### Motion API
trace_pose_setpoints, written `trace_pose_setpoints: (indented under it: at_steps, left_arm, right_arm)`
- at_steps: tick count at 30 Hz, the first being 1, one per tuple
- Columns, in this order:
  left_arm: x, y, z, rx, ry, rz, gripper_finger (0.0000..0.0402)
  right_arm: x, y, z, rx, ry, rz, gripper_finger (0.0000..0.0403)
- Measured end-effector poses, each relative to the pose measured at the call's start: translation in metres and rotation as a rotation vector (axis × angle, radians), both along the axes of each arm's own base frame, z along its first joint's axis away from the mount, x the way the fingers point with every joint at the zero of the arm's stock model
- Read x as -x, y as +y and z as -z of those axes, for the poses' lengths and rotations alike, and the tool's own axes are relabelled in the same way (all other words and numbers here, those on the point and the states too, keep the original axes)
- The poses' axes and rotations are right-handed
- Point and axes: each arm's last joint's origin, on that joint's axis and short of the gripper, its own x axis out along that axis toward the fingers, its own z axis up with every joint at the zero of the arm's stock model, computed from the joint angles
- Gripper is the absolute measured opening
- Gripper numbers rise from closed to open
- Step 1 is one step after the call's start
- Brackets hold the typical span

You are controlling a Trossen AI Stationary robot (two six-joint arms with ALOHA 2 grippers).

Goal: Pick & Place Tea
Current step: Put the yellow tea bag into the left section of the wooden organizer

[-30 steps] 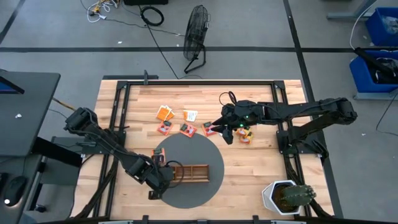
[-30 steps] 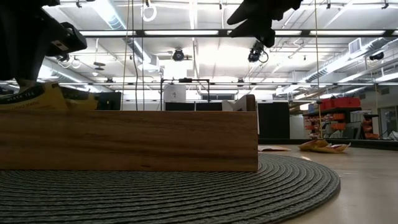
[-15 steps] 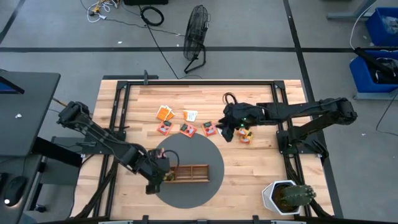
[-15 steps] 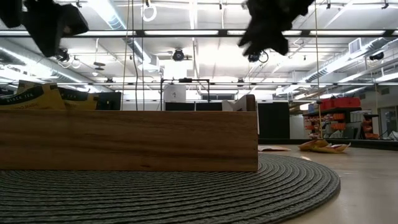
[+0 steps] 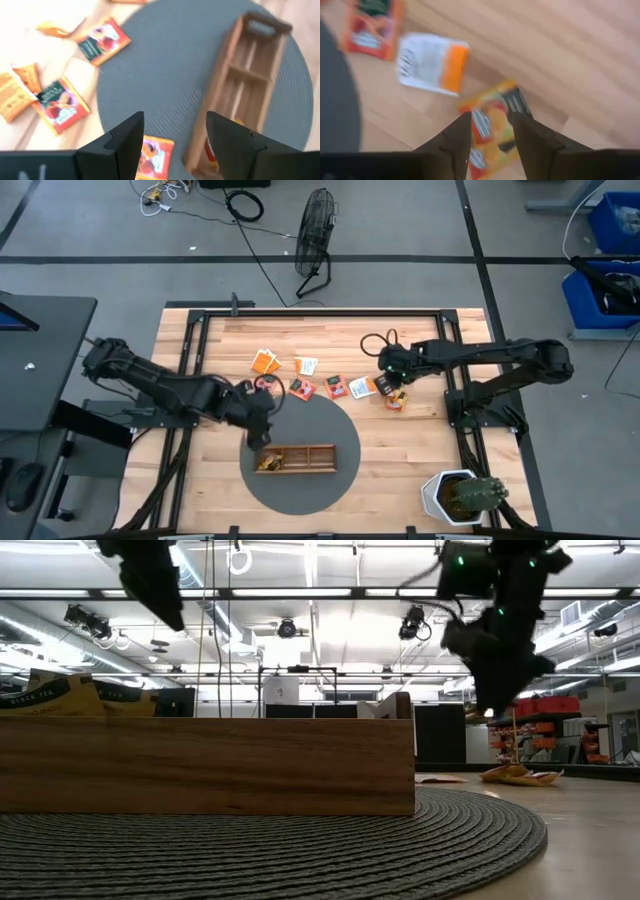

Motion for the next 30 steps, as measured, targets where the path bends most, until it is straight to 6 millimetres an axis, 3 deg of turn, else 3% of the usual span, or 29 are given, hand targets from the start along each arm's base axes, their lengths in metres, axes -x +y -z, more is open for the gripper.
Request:
trace_pose_setpoints:
  at_steps: [5,16,24,30]
  left_arm:
    - [-0.005,0.013,-0.002,-0.039,-0.039,-0.069,0.0218]
    - [-0.027,0.03,-0.015,-0.103,-0.232,-0.057,0.0218]
    - [-0.031,0.041,-0.017,-0.158,-0.243,-0.023,0.0218]
    - [-0.032,0.047,-0.017,-0.172,-0.235,-0.023,0.0218]
  right_arm:
    - [0.013,-0.003,0.03,-0.087,0.024,0.093,0.0174]
    - [0.027,-0.015,0.057,-0.184,-0.009,0.239,0.0226]
    - [0.041,-0.019,0.077,-0.204,0.009,0.322,0.0213]
    - [0.041,-0.021,0.08,-0.207,-0.024,0.327,0.0201]
